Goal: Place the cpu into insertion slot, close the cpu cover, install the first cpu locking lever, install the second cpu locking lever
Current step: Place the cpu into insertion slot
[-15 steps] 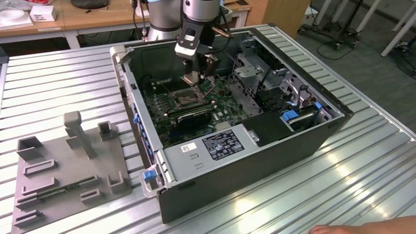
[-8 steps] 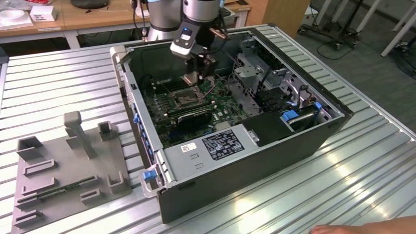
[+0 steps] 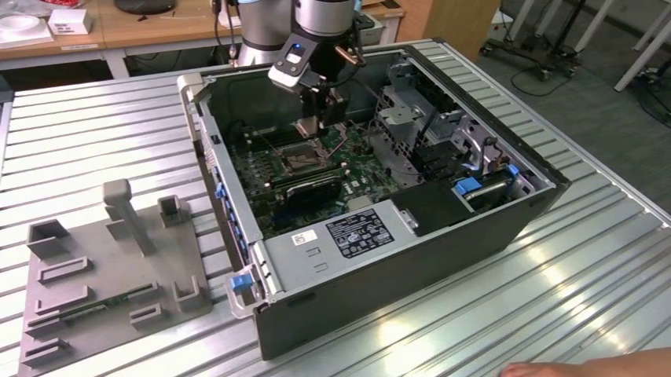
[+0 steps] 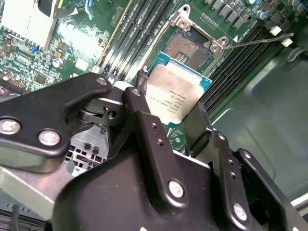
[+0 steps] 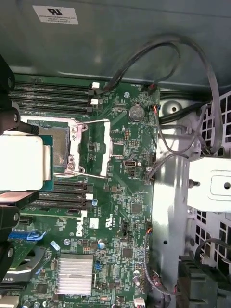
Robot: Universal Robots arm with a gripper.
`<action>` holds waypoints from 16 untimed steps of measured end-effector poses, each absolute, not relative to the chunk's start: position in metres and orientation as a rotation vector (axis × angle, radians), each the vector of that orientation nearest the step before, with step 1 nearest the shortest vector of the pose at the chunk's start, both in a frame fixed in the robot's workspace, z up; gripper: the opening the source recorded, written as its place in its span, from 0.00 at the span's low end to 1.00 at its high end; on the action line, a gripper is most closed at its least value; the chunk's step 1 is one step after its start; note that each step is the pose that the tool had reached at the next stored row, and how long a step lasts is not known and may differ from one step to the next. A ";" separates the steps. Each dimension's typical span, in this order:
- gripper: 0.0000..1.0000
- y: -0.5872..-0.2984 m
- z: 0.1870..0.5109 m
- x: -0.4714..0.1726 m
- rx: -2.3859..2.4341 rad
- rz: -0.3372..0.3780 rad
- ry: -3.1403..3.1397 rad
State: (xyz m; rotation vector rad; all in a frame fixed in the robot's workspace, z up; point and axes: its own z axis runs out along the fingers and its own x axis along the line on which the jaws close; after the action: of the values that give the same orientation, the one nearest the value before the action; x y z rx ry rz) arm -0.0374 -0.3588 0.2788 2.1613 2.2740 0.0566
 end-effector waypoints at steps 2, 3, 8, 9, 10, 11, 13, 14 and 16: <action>0.54 -0.359 0.279 -0.037 2.162 0.056 2.274; 0.54 -0.359 0.279 -0.037 2.162 0.056 2.274; 0.54 -0.359 0.279 -0.037 2.162 0.056 2.274; 0.54 -0.359 0.279 -0.037 2.165 0.056 2.271; 0.54 -0.359 0.279 -0.037 2.176 0.056 2.261; 0.54 -0.359 0.279 -0.037 2.190 0.056 2.247; 0.54 -0.359 0.279 -0.037 2.205 0.056 2.232; 0.54 -0.359 0.279 -0.037 2.205 0.056 2.231; 0.54 -0.359 0.279 -0.037 2.205 0.056 2.231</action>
State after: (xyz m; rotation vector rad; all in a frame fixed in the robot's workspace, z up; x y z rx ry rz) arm -0.0374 -0.3588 0.2786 2.2053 2.2313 0.0557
